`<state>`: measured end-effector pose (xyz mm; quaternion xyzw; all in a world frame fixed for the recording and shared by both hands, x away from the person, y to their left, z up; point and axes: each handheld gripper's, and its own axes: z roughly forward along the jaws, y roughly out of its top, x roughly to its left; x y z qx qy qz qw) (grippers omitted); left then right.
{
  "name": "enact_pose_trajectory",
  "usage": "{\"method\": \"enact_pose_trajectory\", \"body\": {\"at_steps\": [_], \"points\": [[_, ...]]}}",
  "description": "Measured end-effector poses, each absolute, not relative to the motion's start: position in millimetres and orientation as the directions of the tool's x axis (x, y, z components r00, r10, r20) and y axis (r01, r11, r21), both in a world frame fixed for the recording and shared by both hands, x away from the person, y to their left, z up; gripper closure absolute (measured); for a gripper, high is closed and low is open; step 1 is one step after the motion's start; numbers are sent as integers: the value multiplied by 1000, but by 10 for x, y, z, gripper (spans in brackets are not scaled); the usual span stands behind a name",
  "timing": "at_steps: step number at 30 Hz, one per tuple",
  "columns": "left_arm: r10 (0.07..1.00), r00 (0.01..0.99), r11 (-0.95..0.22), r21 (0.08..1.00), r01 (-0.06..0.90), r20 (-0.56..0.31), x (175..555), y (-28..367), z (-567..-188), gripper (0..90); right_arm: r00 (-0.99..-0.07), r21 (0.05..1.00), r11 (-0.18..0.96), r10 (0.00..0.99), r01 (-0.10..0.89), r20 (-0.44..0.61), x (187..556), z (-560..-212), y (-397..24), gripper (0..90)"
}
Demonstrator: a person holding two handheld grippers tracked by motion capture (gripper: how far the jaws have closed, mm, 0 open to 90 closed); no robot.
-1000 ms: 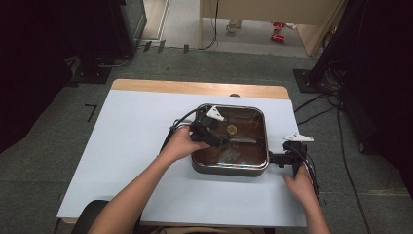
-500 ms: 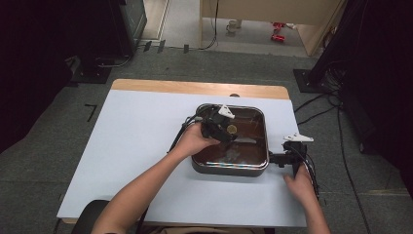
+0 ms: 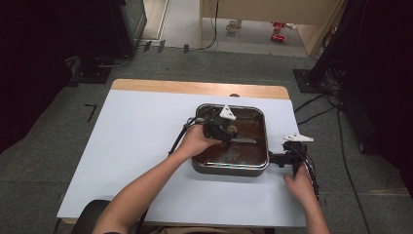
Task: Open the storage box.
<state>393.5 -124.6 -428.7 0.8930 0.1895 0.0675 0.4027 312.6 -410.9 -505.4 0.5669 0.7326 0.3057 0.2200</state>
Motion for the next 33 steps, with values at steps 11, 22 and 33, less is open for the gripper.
{"method": "enact_pose_trajectory", "body": {"at_steps": [11, 22, 33], "points": [[401, 913, -593, 737, 324, -79, 3952, -1218, -4207, 590, -260, 697, 170, 965, 696, 25, 3126, -5053, -4108, 0], [386, 919, -552, 780, 295, -74, 3847, -1087, -3807, 590, -261, 698, 170, 965, 696, 24, 3126, -5054, -4109, 0], [421, 904, -513, 801, 308, -78, 3754, -652, -3398, 590, -260, 699, 169, 965, 695, 24, 3128, -5054, -4110, 0]]}}
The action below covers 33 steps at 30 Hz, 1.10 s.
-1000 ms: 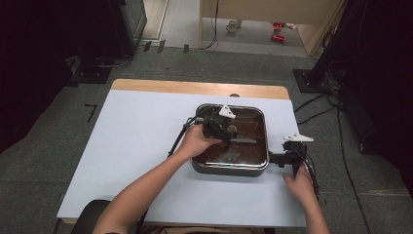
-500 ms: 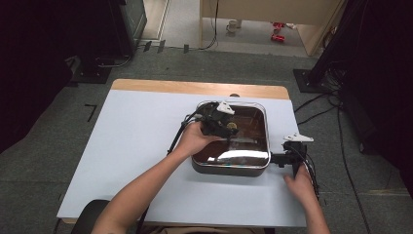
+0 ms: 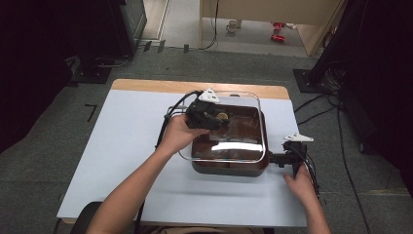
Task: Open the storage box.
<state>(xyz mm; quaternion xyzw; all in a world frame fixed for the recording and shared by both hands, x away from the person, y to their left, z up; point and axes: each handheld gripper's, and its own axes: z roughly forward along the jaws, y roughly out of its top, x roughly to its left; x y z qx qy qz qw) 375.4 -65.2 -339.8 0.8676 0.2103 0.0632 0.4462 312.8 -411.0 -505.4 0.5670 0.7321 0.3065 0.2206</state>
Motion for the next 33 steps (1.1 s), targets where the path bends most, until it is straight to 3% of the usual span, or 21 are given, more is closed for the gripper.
{"method": "enact_pose_trajectory", "body": {"at_steps": [22, 33], "points": [[639, 763, -390, 815, 428, -95, 3765, 488, -3198, 591, -260, 698, 167, 965, 696, 27, 3129, -5054, -4111, 0], [710, 699, -356, 811, 465, -89, 3770, 827, -3228, 591, -260, 697, 168, 965, 697, 28, 3128, -5053, -4111, 0]]}}
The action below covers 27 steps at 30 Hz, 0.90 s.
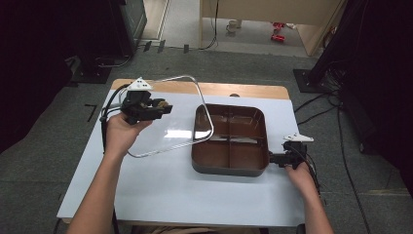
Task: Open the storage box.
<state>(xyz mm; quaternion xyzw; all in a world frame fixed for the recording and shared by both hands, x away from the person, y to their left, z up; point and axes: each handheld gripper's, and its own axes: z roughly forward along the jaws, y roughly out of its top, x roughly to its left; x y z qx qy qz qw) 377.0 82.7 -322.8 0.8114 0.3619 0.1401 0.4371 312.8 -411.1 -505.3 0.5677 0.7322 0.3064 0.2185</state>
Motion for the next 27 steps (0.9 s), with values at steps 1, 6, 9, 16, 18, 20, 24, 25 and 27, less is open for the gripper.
{"method": "enact_pose_trajectory", "body": {"at_steps": [1, 6, 9, 16, 18, 20, 24, 25, 27], "points": [[716, 692, -351, 810, 469, -90, 3776, 858, -3242, 591, -260, 697, 167, 965, 697, 28, 3128, -5053, -4110, 0], [742, 664, -343, 801, 491, -89, 3840, 1009, -3350, 591, -260, 696, 167, 965, 698, 29, 3129, -5052, -4111, 0], [768, 635, -335, 790, 513, -87, 3926, 1124, -3494, 591, -261, 696, 169, 965, 698, 28, 3129, -5053, -4111, 0], [798, 594, -321, 762, 562, -101, 4090, 1297, -3802, 591, -262, 696, 171, 965, 697, 26, 3130, -5053, -4112, 0], [805, 586, -326, 752, 573, -97, 4130, 1341, -3899, 592, -261, 697, 169, 965, 697, 27, 3130, -5053, -4110, 0], [814, 572, -321, 742, 589, -102, 4177, 1389, -4014, 591, -261, 697, 169, 965, 697, 26, 3130, -5053, -4110, 0], [827, 553, -319, 726, 610, -102, 4243, 1450, -4200, 592, -260, 697, 169, 965, 697, 26, 3131, -5053, -4109, 0], [831, 548, -319, 723, 613, -97, 4258, 1462, -4244, 591, -260, 696, 169, 965, 697, 26, 3131, -5053, -4110, 0], [843, 531, -316, 714, 625, -92, 4294, 1486, -4348, 592, -260, 696, 169, 965, 697, 26, 3130, -5053, -4109, 0]]}}
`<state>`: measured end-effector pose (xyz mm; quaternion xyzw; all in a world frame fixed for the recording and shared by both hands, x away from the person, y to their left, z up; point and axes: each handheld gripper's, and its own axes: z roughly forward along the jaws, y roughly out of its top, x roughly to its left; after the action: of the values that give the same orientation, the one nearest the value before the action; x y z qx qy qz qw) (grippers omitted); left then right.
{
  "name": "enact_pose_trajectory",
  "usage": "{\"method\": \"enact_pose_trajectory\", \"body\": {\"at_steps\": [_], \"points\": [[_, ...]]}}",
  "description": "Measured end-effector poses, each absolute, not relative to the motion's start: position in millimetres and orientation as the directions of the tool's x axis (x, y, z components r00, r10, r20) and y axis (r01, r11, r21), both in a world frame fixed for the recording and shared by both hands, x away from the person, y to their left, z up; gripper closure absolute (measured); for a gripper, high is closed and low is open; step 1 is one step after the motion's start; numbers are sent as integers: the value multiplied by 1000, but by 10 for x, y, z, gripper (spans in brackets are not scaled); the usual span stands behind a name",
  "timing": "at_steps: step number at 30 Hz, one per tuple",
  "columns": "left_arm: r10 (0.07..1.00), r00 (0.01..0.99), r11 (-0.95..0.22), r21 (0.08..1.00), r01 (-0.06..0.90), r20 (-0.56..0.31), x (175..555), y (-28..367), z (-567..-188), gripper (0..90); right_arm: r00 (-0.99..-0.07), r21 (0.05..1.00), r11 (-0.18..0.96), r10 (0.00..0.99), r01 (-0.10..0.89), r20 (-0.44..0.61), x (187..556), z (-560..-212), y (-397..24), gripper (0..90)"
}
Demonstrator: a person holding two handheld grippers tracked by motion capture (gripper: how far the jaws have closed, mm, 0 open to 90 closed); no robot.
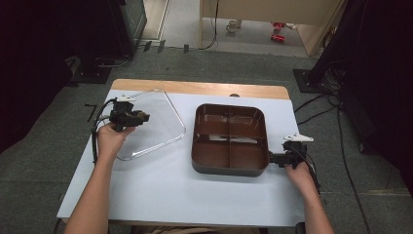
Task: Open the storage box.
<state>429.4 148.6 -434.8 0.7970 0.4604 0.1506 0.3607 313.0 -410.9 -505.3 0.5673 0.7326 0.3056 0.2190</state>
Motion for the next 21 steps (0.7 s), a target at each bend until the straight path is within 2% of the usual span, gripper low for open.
{"method": "enact_pose_trajectory", "body": {"at_steps": [9, 21], "points": [[841, 536, -355, 676, 646, -71, 4395, 1410, -4557, 591, -260, 696, 169, 965, 698, 26, 3130, -5053, -4109, 0], [839, 523, -306, 662, 685, -153, 4500, 1361, -4713, 589, -260, 696, 169, 965, 698, 26, 3130, -5052, -4108, 0]]}}
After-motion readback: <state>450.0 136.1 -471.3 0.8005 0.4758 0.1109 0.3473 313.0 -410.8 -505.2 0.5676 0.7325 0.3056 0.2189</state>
